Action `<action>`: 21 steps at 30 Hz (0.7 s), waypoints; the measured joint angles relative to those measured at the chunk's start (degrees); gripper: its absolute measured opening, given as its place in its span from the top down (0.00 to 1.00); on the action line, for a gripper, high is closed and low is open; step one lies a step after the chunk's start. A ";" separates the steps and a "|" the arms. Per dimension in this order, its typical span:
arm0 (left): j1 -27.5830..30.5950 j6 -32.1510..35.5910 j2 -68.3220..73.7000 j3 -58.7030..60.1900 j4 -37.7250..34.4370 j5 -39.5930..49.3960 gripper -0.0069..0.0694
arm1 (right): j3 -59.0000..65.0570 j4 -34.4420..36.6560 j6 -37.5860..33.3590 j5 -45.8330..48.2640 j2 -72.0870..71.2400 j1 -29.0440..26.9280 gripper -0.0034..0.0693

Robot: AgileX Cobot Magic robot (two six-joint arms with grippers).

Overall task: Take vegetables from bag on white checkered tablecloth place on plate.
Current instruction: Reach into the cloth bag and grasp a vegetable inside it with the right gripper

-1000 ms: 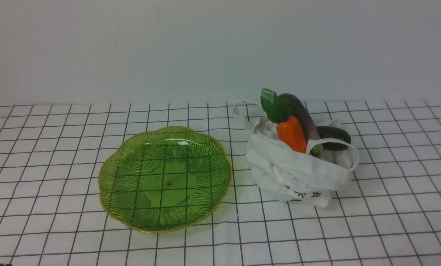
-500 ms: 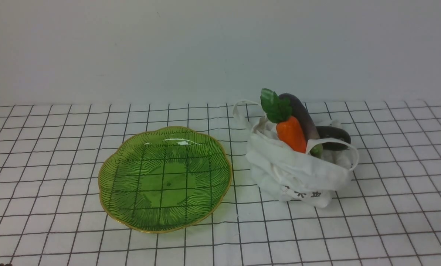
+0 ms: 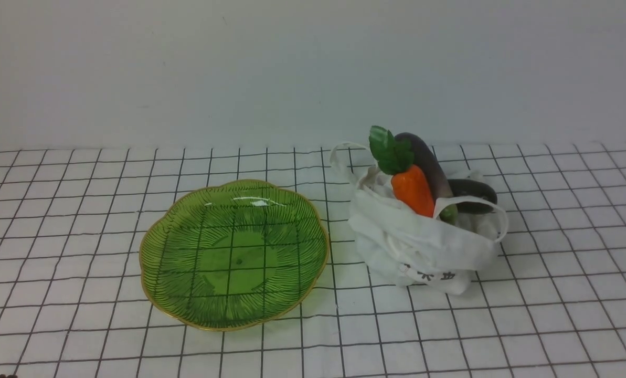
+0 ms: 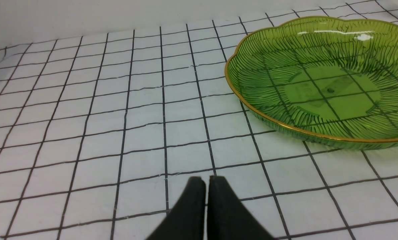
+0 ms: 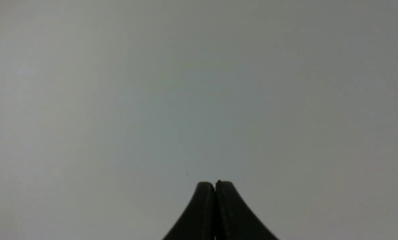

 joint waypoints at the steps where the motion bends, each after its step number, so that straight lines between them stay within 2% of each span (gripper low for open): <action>1: 0.00 0.00 0.00 0.00 0.00 0.00 0.92 | -3.10 -6.54 3.80 3.92 5.65 1.47 0.97; 4: 0.00 0.00 0.00 0.00 0.00 0.00 0.92 | -9.35 -18.25 9.78 11.21 17.47 6.14 0.97; 6: 0.00 0.00 0.00 0.00 0.00 0.00 0.92 | -13.40 -22.43 10.79 16.89 26.60 10.91 0.97; 8: 0.00 0.00 0.00 0.00 0.00 0.00 0.92 | -17.18 -23.44 9.66 25.86 35.06 15.72 0.97; 9: 0.00 0.00 0.00 0.00 0.00 0.00 0.92 | -17.56 -23.33 9.66 26.81 35.06 15.72 0.97; 12: 0.00 0.00 0.00 0.00 0.00 0.00 0.92 | -24.72 -16.43 -1.38 46.26 47.02 22.37 0.97; 13: 0.00 0.00 0.00 0.00 0.00 0.00 0.92 | -25.12 -15.78 -3.26 47.33 48.15 22.93 0.97; 15: 0.00 0.00 0.00 0.00 0.00 0.00 0.92 | -28.69 -8.57 -11.73 56.42 52.24 24.66 0.97; 16: 0.00 0.00 0.00 0.00 0.00 0.00 0.92 | -32.16 0.69 -23.00 64.10 56.52 25.48 0.97; 19: 0.00 0.00 0.00 0.00 0.00 0.00 0.92 | -35.84 13.47 -36.09 71.13 60.29 25.81 0.97; 21: 0.00 0.00 0.00 0.00 0.00 0.00 0.92 | -37.54 20.88 -43.65 72.18 61.82 25.85 0.97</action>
